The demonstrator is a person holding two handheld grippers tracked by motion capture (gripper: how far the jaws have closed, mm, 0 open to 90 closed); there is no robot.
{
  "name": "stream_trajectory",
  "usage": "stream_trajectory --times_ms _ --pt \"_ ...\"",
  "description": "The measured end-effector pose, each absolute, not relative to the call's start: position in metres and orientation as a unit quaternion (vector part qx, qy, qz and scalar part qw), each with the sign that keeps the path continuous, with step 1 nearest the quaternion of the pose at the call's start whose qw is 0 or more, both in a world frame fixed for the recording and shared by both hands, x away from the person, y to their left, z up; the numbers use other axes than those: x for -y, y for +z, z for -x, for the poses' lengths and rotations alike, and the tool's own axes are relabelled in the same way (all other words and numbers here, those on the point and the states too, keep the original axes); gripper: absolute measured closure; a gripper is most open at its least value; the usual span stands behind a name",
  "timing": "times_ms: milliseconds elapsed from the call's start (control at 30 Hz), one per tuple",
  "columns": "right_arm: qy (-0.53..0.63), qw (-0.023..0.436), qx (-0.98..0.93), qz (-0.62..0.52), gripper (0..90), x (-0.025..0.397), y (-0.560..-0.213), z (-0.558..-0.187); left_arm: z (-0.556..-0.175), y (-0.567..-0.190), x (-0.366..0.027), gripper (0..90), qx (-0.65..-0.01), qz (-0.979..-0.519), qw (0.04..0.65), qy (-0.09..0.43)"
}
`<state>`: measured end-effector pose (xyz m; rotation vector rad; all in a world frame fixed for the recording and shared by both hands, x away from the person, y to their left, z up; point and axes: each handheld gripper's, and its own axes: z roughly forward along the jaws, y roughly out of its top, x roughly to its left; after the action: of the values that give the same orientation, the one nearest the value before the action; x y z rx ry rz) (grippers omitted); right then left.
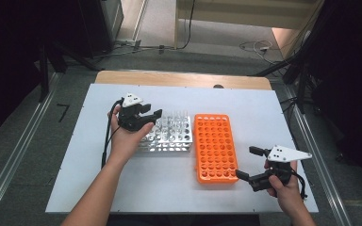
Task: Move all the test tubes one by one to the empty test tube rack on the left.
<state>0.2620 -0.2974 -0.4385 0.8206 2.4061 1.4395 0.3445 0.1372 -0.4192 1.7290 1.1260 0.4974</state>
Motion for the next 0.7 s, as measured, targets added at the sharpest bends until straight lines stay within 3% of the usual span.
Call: stream_trajectory --times_ms 400,700 --pt "0.487 0.111 -0.819 -0.282 0.0 0.297 -0.439 -0.263 -0.315 -0.417 -0.138 19.4 -0.432 -0.712 0.515 0.202" --pt "0.485 0.113 -0.82 -0.283 0.0 0.298 -0.44 -0.264 -0.295 -0.415 -0.141 10.0 -0.416 -0.707 0.538 0.194"
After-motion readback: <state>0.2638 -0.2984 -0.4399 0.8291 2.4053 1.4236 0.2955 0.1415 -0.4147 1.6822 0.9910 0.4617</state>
